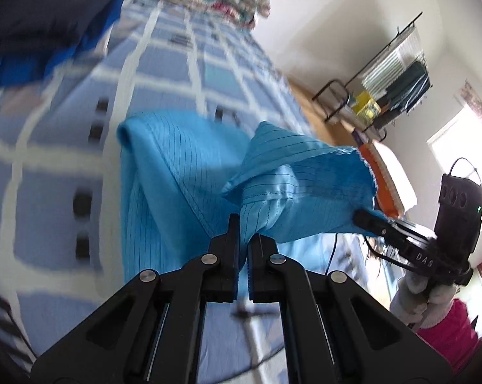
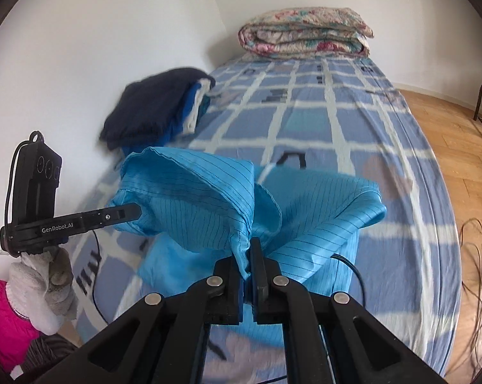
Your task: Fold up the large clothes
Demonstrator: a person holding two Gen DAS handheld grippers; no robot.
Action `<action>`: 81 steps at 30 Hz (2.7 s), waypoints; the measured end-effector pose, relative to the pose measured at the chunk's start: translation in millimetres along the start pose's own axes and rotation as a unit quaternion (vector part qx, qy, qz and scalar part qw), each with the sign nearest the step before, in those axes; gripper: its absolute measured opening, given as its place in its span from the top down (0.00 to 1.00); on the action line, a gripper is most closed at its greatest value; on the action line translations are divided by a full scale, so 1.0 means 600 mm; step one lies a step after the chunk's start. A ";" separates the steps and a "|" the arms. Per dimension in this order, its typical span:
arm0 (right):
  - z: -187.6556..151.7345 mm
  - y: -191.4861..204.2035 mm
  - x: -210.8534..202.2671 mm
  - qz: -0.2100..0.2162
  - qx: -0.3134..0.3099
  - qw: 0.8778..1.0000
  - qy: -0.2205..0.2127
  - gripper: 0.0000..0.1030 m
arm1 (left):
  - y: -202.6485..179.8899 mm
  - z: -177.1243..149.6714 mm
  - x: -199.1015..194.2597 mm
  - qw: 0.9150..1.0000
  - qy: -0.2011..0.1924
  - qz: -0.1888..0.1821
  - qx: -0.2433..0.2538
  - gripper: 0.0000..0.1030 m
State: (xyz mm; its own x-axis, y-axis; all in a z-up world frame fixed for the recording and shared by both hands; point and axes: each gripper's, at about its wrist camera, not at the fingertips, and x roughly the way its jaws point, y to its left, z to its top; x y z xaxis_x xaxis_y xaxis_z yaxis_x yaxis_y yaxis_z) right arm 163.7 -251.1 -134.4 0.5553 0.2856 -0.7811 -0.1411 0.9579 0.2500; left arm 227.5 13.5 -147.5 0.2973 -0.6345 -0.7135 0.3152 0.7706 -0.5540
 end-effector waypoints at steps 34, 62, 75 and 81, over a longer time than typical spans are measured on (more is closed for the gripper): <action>-0.130 -0.011 -0.269 0.016 0.085 0.990 -0.112 0.46 | 0.029 -0.037 -0.254 0.994 -0.077 0.008 -0.078 0.36; -0.109 -0.193 0.065 0.076 0.246 0.964 0.063 0.99 | 0.178 0.021 0.061 0.985 0.050 0.000 -0.165 0.98; -0.107 -0.148 -0.004 -0.001 0.127 0.990 0.064 0.74 | 0.102 -0.016 -0.031 0.996 0.013 0.061 -0.063 0.65; -0.117 -0.091 -0.134 0.045 0.090 0.995 0.013 0.72 | 0.005 -0.047 -0.135 1.000 -0.004 0.009 -0.007 0.65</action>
State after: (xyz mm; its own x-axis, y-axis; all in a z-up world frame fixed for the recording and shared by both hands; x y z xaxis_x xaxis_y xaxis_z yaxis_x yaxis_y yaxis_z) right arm 69.1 -324.2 -125.3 0.5259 0.3736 -0.7641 -0.0397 0.9082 0.4166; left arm 179.2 68.9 -103.4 0.3098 -0.6202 -0.7206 0.2964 0.7832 -0.5467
